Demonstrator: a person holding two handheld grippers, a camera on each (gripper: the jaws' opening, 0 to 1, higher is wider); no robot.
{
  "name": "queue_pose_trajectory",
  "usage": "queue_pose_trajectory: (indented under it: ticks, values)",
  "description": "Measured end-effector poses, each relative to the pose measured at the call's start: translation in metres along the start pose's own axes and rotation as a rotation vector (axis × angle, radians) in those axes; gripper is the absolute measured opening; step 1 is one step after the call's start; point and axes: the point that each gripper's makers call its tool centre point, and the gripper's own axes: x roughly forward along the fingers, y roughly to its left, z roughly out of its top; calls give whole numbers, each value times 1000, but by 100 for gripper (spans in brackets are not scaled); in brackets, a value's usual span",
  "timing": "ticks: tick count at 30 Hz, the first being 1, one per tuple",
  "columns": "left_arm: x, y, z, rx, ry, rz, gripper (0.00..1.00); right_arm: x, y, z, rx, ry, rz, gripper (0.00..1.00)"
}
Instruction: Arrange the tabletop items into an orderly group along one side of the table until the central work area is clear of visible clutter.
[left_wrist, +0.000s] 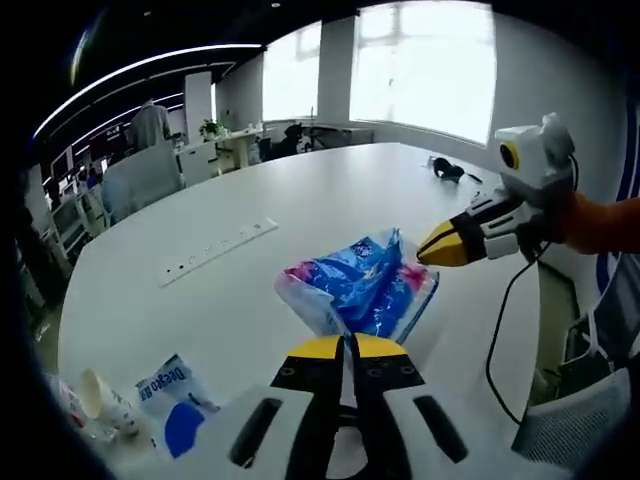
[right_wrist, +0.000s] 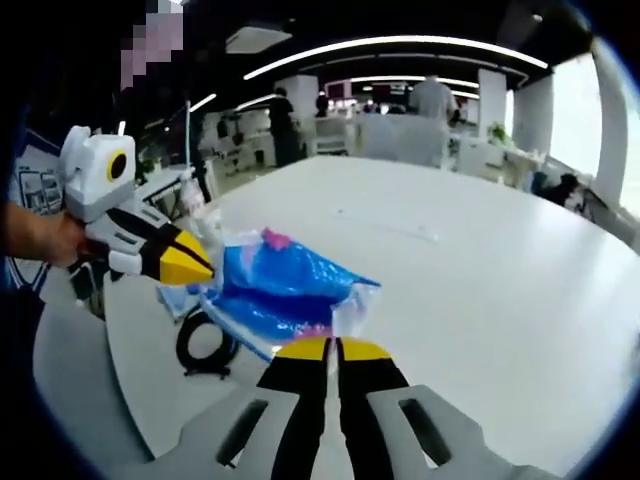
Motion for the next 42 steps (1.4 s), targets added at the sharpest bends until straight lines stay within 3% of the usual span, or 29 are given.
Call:
queue_pose_trajectory:
  ticks: [21,33,42]
  values:
    - [29,23,-9,-12,50,6,2,34,-18,-4,13,41,12,0]
    - [46,38,-6,-29,59,15,2,50,-31,-4,25,55,18,0]
    - [55,41,-10,-34,77,10,2,59,-35,-9,45,64,21,0]
